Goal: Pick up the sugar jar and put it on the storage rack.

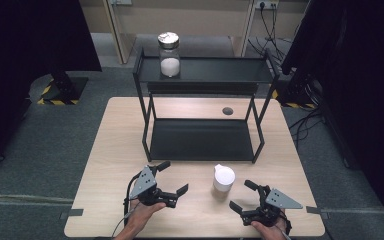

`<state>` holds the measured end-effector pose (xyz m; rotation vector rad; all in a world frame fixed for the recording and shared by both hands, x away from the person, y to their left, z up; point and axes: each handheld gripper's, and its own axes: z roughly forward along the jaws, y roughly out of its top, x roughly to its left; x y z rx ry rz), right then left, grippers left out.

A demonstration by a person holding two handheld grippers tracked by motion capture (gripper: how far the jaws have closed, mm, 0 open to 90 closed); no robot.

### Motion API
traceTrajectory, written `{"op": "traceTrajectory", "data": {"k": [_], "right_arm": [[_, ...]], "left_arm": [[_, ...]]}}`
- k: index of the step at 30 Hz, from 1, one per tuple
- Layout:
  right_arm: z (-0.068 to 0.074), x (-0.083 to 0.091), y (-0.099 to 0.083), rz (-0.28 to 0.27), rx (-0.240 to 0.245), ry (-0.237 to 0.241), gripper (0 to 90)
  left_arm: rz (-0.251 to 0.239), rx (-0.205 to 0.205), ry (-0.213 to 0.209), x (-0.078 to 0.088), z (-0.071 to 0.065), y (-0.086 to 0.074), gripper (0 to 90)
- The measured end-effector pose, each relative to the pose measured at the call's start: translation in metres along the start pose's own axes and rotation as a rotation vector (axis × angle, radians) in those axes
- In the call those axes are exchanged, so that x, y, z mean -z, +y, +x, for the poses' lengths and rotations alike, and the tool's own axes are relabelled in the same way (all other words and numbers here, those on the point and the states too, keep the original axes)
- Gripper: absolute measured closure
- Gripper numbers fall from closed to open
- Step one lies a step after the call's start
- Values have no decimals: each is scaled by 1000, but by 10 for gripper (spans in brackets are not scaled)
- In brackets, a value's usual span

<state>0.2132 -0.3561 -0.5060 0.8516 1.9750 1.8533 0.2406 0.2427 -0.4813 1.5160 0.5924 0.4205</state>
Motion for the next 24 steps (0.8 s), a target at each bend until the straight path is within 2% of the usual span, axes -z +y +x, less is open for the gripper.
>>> {"op": "traceTrajectory", "data": {"k": [6, 11, 15, 24], "right_arm": [[1, 1, 1, 1, 14, -3, 7], [1, 2, 0, -4, 12, -2, 7], [1, 1, 1, -1, 13, 0, 7], [1, 1, 1, -1, 14, 1, 7]], "left_arm": [[7, 14, -8, -2, 0, -8, 5], [19, 4, -5, 0, -1, -11, 5], [23, 32, -13, 0, 1, -15, 5], [30, 52, -10, 0, 5, -17, 6]]}}
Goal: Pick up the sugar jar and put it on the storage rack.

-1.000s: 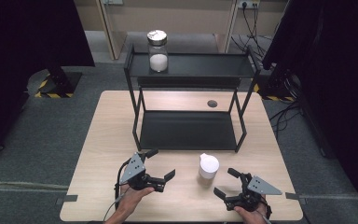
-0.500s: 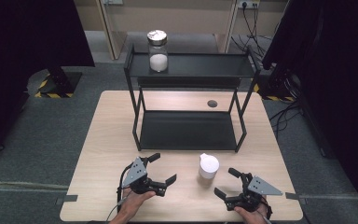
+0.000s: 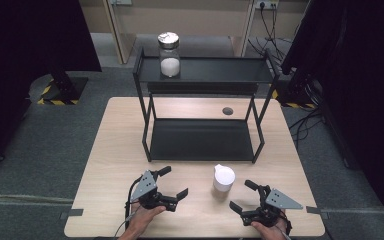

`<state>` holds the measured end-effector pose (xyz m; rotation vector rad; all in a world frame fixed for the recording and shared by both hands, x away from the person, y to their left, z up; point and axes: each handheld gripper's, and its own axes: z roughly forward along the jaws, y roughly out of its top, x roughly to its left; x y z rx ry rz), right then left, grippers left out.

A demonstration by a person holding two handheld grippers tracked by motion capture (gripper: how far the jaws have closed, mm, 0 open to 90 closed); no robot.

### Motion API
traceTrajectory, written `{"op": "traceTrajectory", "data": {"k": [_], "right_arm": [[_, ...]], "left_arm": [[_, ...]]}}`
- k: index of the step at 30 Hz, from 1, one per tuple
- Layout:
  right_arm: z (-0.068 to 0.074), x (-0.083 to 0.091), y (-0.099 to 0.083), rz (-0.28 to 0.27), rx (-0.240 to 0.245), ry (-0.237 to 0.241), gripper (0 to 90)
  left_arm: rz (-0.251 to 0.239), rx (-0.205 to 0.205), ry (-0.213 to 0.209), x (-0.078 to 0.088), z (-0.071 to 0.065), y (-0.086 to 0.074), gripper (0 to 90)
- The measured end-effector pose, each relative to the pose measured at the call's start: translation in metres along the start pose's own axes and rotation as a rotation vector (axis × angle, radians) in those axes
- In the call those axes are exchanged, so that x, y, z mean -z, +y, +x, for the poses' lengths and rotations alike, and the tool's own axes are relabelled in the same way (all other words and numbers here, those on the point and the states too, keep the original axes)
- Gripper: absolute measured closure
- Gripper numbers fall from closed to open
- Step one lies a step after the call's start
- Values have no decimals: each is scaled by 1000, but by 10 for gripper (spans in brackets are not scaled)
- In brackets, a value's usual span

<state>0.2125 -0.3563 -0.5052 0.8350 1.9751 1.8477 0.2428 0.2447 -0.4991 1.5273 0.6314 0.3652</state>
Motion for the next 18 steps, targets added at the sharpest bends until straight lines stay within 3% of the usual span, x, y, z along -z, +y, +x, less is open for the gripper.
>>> {"op": "traceTrajectory", "data": {"k": [18], "right_arm": [[1, -1, 0, 3, -3, 0, 7]], "left_arm": [[-7, 15, 5, 2, 0, -1, 8]]}}
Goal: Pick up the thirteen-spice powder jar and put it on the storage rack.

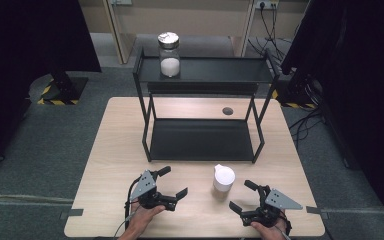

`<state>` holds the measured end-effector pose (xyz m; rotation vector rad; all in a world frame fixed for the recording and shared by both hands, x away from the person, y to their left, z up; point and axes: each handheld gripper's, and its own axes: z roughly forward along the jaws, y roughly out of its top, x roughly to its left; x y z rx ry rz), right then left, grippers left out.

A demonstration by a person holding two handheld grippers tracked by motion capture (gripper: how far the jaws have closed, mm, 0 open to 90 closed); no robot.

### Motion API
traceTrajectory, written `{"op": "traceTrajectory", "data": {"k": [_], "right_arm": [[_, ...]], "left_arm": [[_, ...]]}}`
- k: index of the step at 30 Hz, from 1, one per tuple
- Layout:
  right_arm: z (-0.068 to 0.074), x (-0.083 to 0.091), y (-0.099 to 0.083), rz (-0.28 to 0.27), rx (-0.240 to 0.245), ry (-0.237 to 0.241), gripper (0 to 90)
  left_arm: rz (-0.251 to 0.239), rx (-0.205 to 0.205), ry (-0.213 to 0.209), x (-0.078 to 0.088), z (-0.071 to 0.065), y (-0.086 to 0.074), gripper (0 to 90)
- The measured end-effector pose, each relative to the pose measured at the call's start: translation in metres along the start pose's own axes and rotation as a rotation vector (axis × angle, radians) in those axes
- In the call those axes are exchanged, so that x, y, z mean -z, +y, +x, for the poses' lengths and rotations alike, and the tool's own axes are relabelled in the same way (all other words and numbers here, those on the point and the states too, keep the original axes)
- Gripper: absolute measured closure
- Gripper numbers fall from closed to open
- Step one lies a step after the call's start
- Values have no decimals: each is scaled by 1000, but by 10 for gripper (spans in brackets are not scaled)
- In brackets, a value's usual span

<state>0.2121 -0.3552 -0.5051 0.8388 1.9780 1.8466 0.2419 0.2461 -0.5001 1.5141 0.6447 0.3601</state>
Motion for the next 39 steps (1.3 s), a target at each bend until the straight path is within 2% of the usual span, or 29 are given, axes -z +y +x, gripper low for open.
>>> {"op": "traceTrajectory", "data": {"k": [8, 15, 23, 30, 35, 39], "right_arm": [[0, 0, 0, -2, 0, -4, 7], [3, -2, 1, 0, 5, -28, 7], [5, -12, 6, 23, 28, -52, 7], [9, -18, 10, 18, 54, -58, 6], [14, -30, 16, 33, 85, -57, 5], [16, -37, 18, 47, 88, -59, 5]], "left_arm": [[-2, 8, 1, 0, 1, -1, 8], [2, 8, 0, -1, 0, -1, 8], [2, 10, -4, 0, 0, -2, 8], [3, 11, -7, 0, 1, -2, 8], [3, 12, -7, 0, 1, -3, 8], [2, 22, -8, 0, 2, -3, 8]]}}
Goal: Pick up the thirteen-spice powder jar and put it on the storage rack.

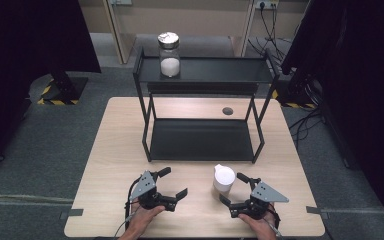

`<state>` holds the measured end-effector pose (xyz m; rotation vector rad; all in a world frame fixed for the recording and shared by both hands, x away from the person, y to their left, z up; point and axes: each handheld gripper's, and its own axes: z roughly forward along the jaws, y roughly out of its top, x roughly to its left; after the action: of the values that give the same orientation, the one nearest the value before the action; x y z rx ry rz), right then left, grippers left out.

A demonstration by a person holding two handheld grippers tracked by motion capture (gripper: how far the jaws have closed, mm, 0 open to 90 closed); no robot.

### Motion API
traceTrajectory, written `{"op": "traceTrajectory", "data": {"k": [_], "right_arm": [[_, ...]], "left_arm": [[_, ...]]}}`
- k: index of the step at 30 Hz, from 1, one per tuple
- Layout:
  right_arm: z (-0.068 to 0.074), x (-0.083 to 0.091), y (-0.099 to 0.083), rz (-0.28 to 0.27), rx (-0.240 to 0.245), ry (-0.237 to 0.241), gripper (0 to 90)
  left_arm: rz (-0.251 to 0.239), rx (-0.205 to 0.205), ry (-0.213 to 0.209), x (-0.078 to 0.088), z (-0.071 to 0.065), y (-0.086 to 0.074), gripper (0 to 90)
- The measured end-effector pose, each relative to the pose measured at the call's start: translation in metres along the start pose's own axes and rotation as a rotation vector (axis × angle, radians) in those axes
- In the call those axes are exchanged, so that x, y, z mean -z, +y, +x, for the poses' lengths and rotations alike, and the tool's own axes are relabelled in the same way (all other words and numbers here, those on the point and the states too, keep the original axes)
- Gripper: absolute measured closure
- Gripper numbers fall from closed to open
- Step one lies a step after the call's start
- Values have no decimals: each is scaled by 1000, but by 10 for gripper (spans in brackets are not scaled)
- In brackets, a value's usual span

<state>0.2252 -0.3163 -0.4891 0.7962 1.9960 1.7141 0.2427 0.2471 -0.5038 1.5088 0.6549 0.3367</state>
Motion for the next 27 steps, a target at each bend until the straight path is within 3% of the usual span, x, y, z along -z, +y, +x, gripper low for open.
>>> {"op": "traceTrajectory", "data": {"k": [9, 17, 21, 27], "right_arm": [[3, -11, 4, 26, 8, -3, 25], [4, -17, 6, 47, 28, -16, 106], [2, -20, 6, 55, 5, -14, 148], [2, -23, 9, 69, 8, -11, 233]], "left_arm": [[1, 5, -6, 0, 0, -1, 8], [3, 9, -10, 0, 1, -1, 8], [1, 22, -14, 0, 1, -2, 8], [4, 13, -11, 0, 1, -1, 8]]}}
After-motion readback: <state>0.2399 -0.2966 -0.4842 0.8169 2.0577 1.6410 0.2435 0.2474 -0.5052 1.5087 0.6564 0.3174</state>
